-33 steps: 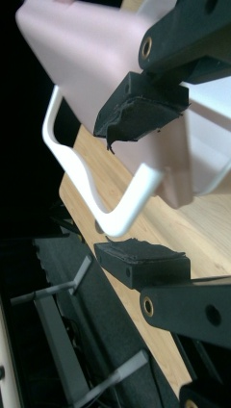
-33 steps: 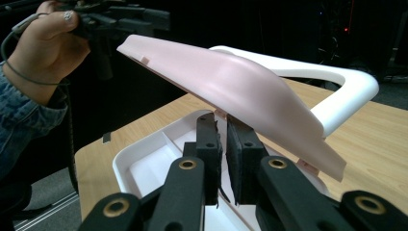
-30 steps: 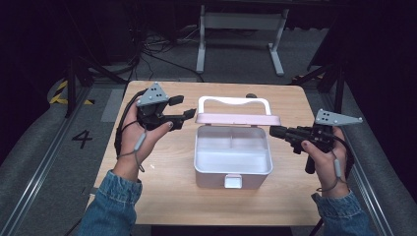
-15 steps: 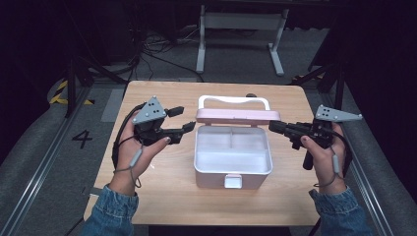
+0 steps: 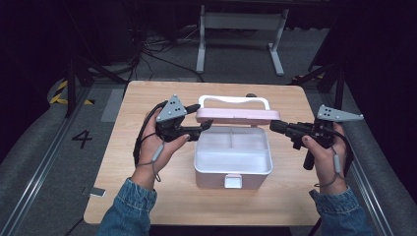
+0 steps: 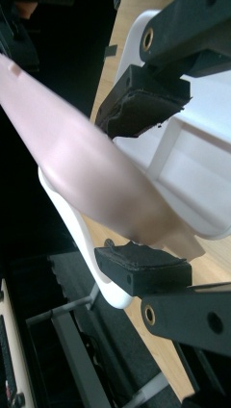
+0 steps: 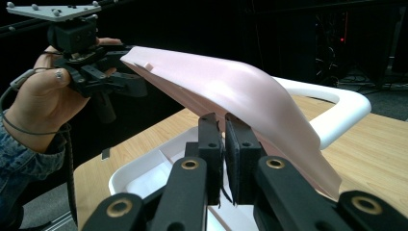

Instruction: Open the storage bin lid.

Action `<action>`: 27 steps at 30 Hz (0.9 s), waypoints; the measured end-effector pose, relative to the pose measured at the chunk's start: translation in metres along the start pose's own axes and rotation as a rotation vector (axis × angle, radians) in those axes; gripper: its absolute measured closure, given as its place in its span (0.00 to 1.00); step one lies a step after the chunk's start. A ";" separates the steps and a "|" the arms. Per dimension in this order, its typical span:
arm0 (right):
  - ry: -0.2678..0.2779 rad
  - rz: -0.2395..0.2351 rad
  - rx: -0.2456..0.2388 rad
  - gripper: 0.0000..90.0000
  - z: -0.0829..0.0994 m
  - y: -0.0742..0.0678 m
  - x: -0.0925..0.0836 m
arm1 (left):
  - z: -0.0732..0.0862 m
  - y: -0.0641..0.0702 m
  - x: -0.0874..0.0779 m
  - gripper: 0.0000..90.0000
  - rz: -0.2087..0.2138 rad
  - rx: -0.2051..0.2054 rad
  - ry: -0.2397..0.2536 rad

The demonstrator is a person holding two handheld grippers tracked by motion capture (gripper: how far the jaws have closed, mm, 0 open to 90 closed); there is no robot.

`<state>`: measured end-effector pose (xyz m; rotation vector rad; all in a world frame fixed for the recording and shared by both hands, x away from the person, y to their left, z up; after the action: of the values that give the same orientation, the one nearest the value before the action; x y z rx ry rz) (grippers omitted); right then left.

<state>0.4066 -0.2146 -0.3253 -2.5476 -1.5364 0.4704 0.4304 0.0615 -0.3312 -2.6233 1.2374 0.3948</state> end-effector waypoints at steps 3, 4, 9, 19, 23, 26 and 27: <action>0.004 0.000 0.002 0.96 0.000 0.000 0.000 | 0.000 -0.002 0.004 0.42 -0.012 -0.003 0.003; 0.005 0.000 0.002 0.95 0.000 0.000 0.000 | 0.000 -0.002 0.005 0.43 -0.014 -0.003 0.003; 0.007 -0.002 0.003 0.95 0.000 0.000 0.000 | -0.002 -0.003 0.009 0.49 -0.032 0.014 0.021; 0.005 -0.002 0.004 0.93 0.001 0.000 -0.003 | -0.004 -0.003 0.011 0.66 -0.028 0.009 0.029; 0.003 0.003 0.008 0.92 0.002 -0.001 -0.004 | -0.005 -0.004 0.011 0.68 -0.023 -0.007 0.027; 0.006 0.009 0.007 0.91 0.002 -0.001 -0.007 | -0.006 -0.005 0.011 0.69 -0.027 -0.001 0.017; 0.011 0.010 0.004 0.91 0.002 -0.001 -0.008 | -0.006 -0.005 0.011 0.69 -0.030 -0.004 0.021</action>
<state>0.4018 -0.2214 -0.3251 -2.5517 -1.5178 0.4603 0.4420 0.0544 -0.3286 -2.6520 1.2035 0.3657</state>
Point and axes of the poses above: each handheld gripper's, and its own axes: x roughly forward along the jaws, z roughly out of its underside, y roughly to its right, the point moved 7 cm from there along x, roughly forward along the jaws, and after that the axes turned 4 degrees about -z, right-handed, at the moved point
